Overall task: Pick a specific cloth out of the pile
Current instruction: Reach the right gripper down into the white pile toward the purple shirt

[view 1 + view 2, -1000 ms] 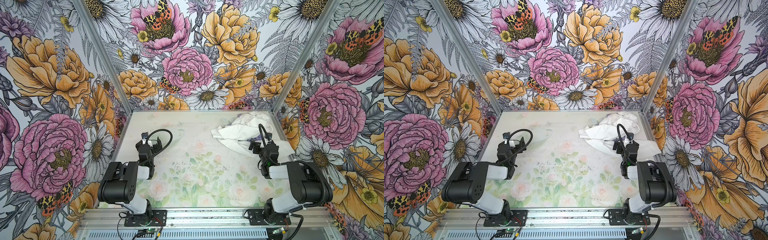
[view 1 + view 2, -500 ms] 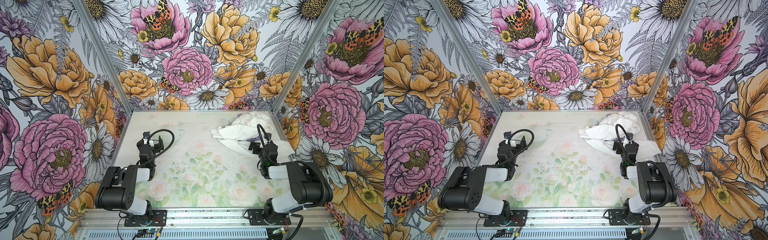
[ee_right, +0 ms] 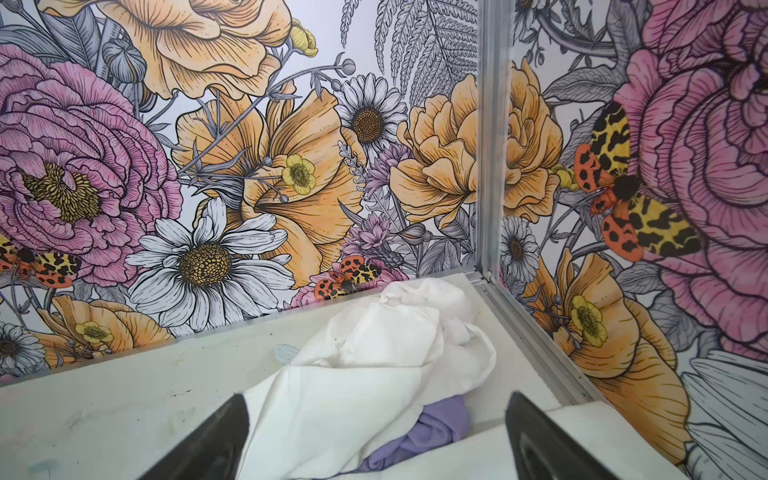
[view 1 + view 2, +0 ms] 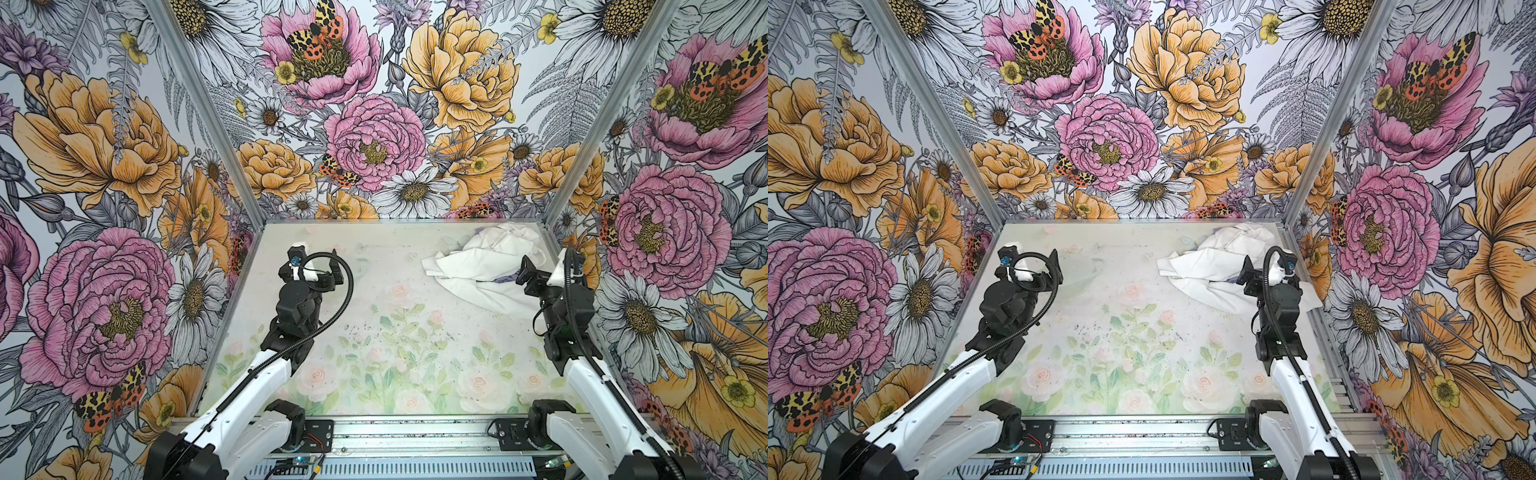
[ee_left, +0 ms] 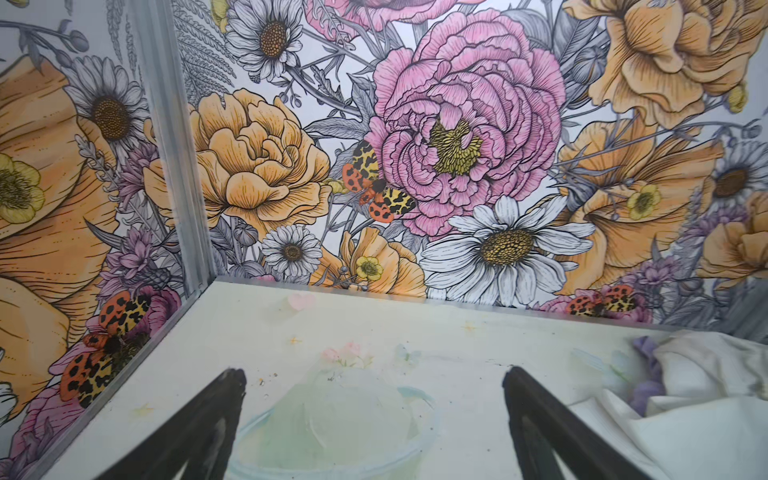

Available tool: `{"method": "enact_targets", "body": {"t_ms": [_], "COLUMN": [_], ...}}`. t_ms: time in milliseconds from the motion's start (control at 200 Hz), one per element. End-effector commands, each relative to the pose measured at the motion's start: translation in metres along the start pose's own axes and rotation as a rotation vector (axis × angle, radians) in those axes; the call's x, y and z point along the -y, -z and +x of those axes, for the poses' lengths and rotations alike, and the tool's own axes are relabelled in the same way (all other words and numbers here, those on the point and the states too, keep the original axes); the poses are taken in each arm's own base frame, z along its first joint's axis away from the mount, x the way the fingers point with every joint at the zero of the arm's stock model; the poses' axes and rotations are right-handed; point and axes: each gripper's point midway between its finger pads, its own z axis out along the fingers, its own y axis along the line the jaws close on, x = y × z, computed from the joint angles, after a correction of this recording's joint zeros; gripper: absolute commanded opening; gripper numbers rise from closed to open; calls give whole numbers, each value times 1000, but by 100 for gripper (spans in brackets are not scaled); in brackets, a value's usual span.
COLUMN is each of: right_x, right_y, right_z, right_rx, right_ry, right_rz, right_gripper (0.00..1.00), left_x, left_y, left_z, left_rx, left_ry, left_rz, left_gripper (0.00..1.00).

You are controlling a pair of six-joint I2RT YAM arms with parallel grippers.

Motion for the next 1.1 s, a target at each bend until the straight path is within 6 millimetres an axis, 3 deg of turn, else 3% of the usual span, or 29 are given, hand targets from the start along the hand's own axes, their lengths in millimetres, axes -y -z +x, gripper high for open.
{"method": "enact_targets", "body": {"t_ms": [0,100,270,480,831,1096], "right_x": [9,9,19,24,45,42], "right_y": [6,1,-17,-46,-92,-120], "right_z": [20,23,45,78,109,123], "right_rx": [-152,-207,-315,-449,-558,-607], "right_ry": [-100,-149,-187,-127,37,63], "right_rz": [16,-13,-37,-84,-53,-144], "right_gripper": [91,91,80,75,63,53], "left_x": [21,37,62,87,79,73], "left_y": [16,32,62,90,98,105], "left_z": [11,-2,-14,5,26,30], "left_rx": [-146,-175,-199,-255,-256,-271], "left_ry": [30,25,23,-106,-149,-149], "left_rz": [96,176,370,589,577,564], "left_gripper": [98,99,99,99,99,99]}}
